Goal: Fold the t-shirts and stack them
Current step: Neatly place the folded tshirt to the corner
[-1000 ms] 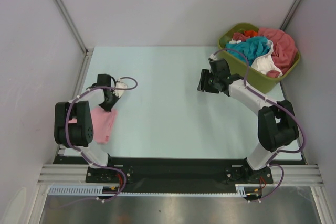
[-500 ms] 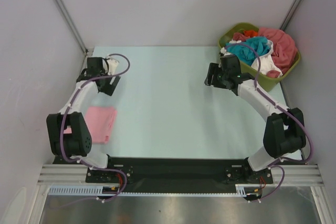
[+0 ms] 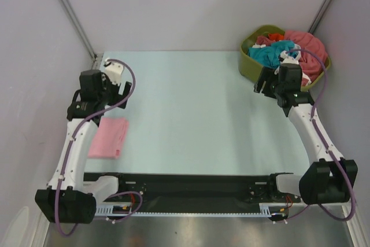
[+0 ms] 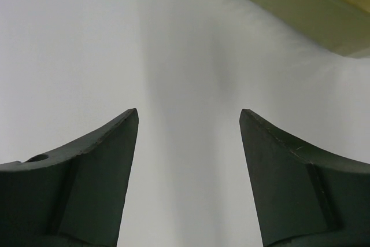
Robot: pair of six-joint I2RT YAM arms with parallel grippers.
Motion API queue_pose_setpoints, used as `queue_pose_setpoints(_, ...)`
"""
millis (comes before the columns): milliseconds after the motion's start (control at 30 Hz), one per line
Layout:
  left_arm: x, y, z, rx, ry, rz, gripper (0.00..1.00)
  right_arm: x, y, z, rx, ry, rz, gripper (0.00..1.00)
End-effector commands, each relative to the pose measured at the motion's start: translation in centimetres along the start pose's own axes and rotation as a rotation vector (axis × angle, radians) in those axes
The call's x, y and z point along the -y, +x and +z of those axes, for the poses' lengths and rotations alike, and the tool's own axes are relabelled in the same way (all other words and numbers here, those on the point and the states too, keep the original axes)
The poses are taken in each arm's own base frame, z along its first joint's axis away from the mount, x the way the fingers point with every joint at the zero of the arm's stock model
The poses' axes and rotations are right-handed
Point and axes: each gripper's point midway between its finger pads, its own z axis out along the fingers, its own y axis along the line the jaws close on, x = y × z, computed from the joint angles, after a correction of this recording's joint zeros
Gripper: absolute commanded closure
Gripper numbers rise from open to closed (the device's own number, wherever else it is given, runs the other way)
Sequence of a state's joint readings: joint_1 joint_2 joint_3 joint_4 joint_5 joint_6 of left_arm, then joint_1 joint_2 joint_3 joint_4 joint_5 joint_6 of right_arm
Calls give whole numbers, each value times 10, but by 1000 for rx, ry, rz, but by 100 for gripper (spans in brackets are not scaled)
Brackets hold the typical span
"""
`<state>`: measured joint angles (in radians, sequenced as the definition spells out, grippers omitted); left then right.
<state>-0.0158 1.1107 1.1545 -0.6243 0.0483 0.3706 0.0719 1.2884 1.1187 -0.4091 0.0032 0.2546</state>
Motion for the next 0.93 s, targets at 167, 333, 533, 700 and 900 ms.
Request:
queue_pose_setpoints(167,3,78,5,-118,-133,-72,0,19,23,-25,42,16,-11,23)
queue_pose_setpoints(333,9,92,9,-145,-131,-113,0,13,31,-27,23,-21,6,23)
queue_pose_setpoints(533,15,91,9,-131,-101,-129,0,12,30,-33,36,-27,7,23)
queue_pose_setpoints(700,16,92,9,-129,-99,-125,0,13,34,-35,33,-30,17,23)
queue_pose_setpoints(900,17,91,9,-121,-96,-134,0,13,34,-35,35,-30,14,23)
